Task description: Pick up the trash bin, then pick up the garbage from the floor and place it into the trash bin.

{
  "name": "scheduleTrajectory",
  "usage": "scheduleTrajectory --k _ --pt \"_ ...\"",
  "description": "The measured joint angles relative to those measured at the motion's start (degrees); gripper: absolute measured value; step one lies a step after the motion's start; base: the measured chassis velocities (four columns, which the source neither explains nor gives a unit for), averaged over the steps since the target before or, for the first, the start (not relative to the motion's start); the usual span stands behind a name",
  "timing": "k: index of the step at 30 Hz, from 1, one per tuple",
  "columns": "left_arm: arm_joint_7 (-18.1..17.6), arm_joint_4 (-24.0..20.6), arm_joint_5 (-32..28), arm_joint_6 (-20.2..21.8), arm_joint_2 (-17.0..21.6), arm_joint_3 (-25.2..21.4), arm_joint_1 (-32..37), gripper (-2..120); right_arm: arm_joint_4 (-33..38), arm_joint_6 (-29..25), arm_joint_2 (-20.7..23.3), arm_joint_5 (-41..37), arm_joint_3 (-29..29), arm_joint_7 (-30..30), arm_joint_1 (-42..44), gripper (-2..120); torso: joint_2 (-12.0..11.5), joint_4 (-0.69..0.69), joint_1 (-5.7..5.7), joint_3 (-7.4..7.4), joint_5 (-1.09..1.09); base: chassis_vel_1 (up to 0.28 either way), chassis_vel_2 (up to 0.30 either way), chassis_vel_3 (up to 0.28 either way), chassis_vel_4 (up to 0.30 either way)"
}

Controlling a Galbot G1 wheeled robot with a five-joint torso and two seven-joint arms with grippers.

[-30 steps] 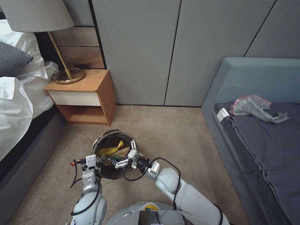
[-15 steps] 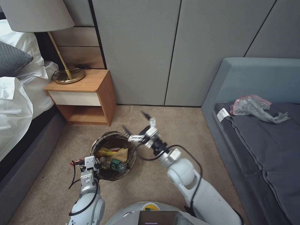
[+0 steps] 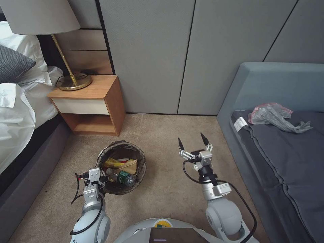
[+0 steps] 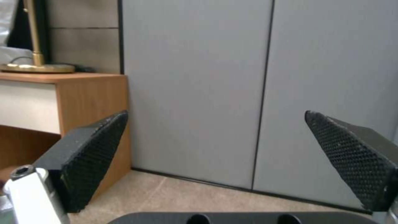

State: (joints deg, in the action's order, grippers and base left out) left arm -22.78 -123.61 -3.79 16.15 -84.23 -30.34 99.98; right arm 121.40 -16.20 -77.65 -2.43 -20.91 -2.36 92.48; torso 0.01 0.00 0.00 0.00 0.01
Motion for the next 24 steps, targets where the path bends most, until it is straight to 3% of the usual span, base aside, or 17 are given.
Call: scheduleTrajectory --k 7,24 --pt "0.03 -0.45 -0.07 -0.02 -0.08 0.16 -0.09 0 -1.10 -1.08 -2.12 0.53 -0.52 0.08 0.78 100 0.00 0.00 0.00 0.00 0.00 0.000 0.000 0.000 0.000" --pt "0.11 -0.46 -0.01 -0.02 -0.14 0.28 -0.20 0 -2.13 -1.76 -2.25 0.70 -0.51 0.34 0.67 100 0.00 0.00 0.00 0.00 -0.01 0.029 0.026 0.035 0.027"
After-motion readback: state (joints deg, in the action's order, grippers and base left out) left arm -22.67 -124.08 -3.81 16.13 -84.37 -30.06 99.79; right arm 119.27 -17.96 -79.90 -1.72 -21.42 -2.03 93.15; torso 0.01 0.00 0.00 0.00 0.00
